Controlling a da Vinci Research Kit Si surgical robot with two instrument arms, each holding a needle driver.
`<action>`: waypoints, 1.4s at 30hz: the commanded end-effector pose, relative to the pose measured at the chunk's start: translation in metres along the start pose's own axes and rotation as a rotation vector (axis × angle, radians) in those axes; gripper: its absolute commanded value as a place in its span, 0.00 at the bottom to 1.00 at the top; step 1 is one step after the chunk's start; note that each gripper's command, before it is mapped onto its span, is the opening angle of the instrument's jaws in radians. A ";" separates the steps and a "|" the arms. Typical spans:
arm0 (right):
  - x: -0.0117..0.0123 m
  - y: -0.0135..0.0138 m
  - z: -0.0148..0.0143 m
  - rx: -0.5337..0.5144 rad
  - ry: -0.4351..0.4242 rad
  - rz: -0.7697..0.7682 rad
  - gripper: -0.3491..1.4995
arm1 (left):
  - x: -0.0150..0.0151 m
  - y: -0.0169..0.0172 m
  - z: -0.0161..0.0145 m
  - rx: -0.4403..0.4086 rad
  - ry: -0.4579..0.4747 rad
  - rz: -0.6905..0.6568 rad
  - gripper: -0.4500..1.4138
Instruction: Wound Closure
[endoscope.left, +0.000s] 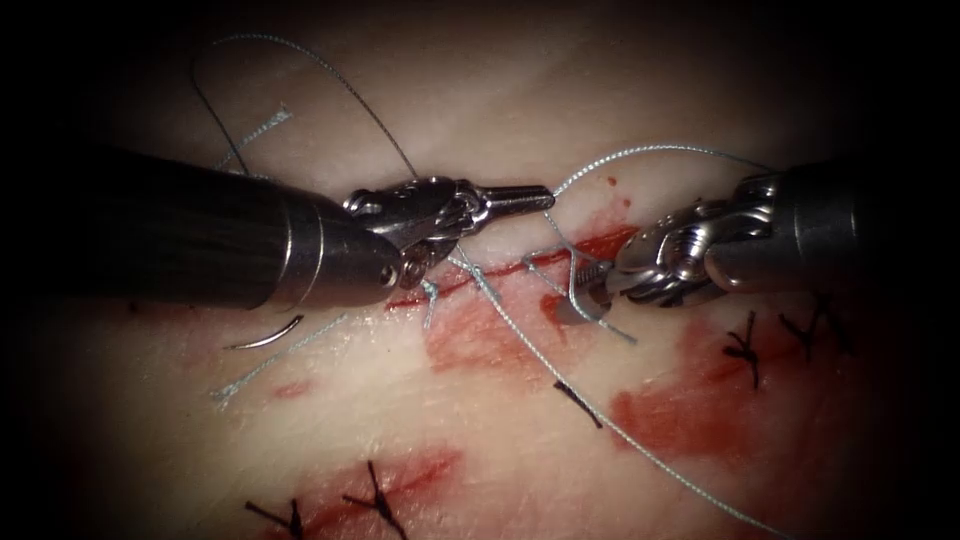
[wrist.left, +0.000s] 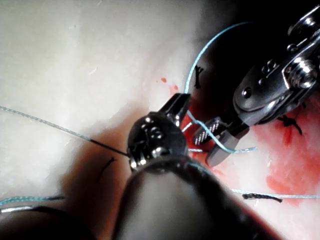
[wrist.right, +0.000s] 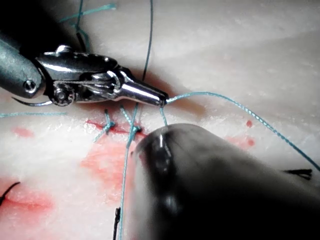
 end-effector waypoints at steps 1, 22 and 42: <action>0.0003 -0.0004 0.0009 -0.001 0.002 0.003 0.34 | -0.0005 -0.0003 0.0005 0.000 0.000 0.000 0.00; 0.0041 0.0014 -0.0020 -0.018 0.118 0.199 0.00 | -0.0030 0.0002 -0.0026 0.081 -0.192 0.059 0.00; 0.0060 0.0056 -0.0004 0.029 0.275 0.310 0.00 | -0.0107 0.0089 -0.0010 -0.112 -0.543 -0.018 0.00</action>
